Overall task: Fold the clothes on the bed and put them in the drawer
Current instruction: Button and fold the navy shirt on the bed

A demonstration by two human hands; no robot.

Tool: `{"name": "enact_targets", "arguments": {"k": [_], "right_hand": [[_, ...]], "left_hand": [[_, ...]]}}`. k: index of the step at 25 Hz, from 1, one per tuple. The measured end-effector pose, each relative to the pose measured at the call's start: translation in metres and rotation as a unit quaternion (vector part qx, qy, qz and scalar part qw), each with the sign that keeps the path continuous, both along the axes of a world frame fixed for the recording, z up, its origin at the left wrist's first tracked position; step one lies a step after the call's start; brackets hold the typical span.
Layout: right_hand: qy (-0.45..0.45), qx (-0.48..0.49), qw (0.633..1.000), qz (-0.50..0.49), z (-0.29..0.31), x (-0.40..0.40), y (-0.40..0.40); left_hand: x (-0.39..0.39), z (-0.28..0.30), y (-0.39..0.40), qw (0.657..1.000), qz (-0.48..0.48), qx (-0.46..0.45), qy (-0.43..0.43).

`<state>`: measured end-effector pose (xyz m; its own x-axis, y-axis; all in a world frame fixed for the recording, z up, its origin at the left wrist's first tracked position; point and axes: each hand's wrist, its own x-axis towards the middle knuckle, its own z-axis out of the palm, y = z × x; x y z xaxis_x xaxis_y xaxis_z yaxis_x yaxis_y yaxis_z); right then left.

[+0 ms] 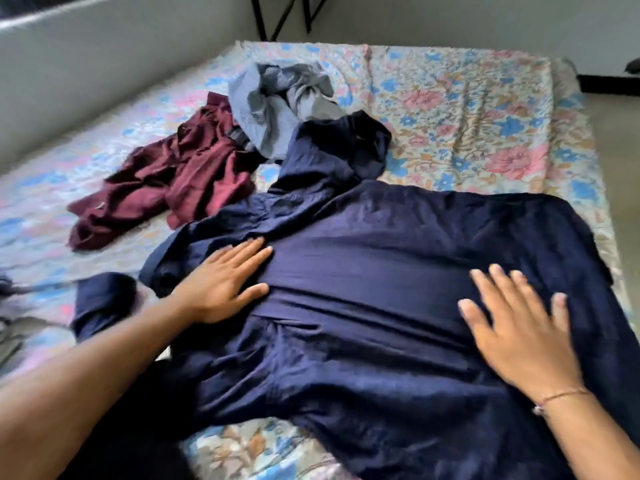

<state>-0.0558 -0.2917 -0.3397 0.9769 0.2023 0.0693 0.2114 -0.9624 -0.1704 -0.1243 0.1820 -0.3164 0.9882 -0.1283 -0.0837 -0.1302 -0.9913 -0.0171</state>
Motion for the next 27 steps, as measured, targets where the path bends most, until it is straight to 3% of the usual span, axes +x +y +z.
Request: {"name": "enact_targets", "arguments": {"k": [3,5,7,8,9,11,14,17,19,21,23,25,27], "right_hand": [[0.075,-0.028,0.993,-0.090,0.014,0.010,-0.033],[0.079,-0.032,0.988,-0.125,0.035,-0.006,-0.029],[-0.020,0.028,0.999,-0.011,0.044,-0.051,-0.010],[-0.059,0.072,0.991,0.092,0.044,-0.081,0.005],[-0.061,0.090,0.975,0.196,0.042,-0.112,0.022],[0.013,0.056,0.950,0.307,0.030,-0.147,0.049],[0.060,-0.022,0.961,0.269,0.012,-0.154,0.067],[0.074,-0.034,0.962,0.259,0.011,-0.149,0.064],[0.084,-0.020,0.964,0.252,0.013,-0.149,0.053],[0.070,0.061,0.977,0.191,0.014,-0.145,0.035],[0.045,0.121,0.987,0.098,0.010,-0.139,0.010],[0.022,0.086,0.994,0.066,0.002,-0.138,-0.020],[0.023,0.052,0.995,0.082,-0.003,-0.144,-0.045]], "left_hand": [[0.007,0.021,0.047,0.994,0.113,0.002,0.009],[-0.004,0.049,0.027,0.996,0.079,-0.023,-0.020],[-0.040,0.055,-0.010,0.981,-0.112,-0.123,-0.099],[-0.068,0.052,-0.026,0.966,-0.211,-0.129,-0.080],[-0.091,0.053,-0.033,0.958,-0.272,-0.085,-0.028],[-0.113,0.047,-0.019,0.957,-0.290,0.001,0.028],[-0.129,0.047,-0.006,0.970,-0.243,-0.023,0.014],[-0.145,0.070,-0.007,0.975,-0.183,-0.085,0.089],[-0.155,0.079,-0.015,0.956,-0.138,-0.134,0.221],[-0.156,0.089,-0.015,0.907,-0.025,-0.285,0.308],[-0.138,0.094,0.007,0.881,0.108,-0.384,0.253],[-0.107,0.090,0.040,0.880,0.242,-0.366,0.183],[-0.083,0.070,0.063,0.838,0.401,-0.340,0.145]]}}
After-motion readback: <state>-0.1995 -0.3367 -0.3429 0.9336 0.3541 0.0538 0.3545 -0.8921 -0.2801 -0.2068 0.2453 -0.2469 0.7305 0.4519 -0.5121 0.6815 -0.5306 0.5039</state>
